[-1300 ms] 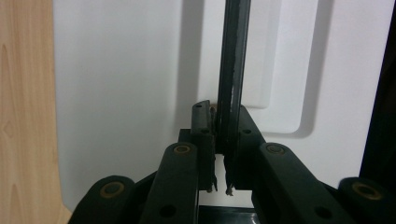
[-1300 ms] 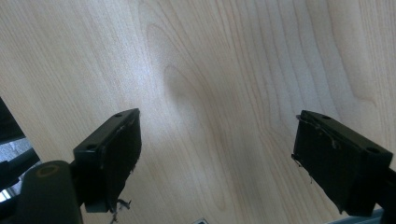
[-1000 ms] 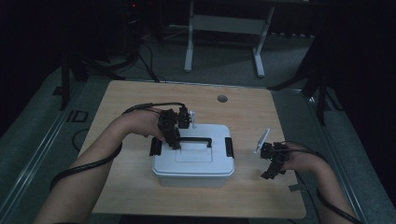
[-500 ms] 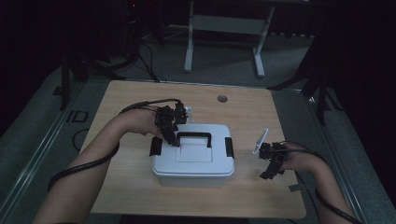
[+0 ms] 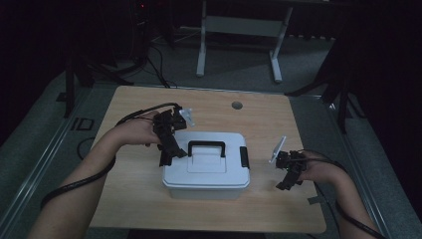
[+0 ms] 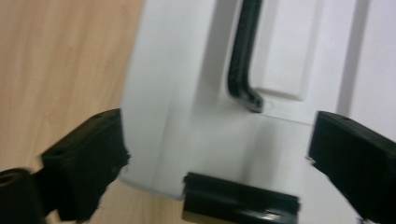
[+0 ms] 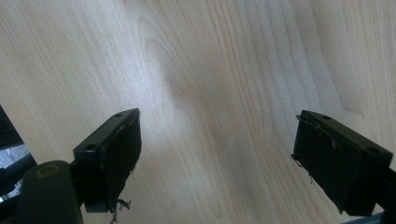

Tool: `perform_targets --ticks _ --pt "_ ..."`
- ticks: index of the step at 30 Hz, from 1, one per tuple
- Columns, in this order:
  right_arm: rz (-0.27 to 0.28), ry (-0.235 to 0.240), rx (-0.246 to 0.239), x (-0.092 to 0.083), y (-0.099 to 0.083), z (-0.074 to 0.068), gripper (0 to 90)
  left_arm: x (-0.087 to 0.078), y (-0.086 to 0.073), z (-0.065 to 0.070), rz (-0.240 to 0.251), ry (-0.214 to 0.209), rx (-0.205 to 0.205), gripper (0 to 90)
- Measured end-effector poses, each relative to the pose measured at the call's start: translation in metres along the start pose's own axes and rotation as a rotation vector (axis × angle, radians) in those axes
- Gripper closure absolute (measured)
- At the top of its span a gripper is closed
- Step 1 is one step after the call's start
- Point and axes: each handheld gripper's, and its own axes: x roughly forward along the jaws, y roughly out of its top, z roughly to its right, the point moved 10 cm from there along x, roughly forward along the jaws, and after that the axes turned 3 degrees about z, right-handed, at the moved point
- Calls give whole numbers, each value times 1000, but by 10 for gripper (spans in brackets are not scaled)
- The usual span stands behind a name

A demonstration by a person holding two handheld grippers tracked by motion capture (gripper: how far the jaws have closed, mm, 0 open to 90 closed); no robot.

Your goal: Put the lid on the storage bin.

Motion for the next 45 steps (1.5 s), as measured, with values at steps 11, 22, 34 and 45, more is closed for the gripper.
perform_targets --ticks 11,22,34,45 --pt "9 -9 5 -1 4 2 149 -8 -36 -7 62 24 -54 23" --pt "22 -9 9 2 6 1 148 -14 -63 -1 108 24 -79 23" --pt "19 -10 17 4 2 1 149 -7 -103 6 99 14 -121 23" --pt "16 -14 21 8 2 0 148 4 -131 11 121 -14 -161 23"
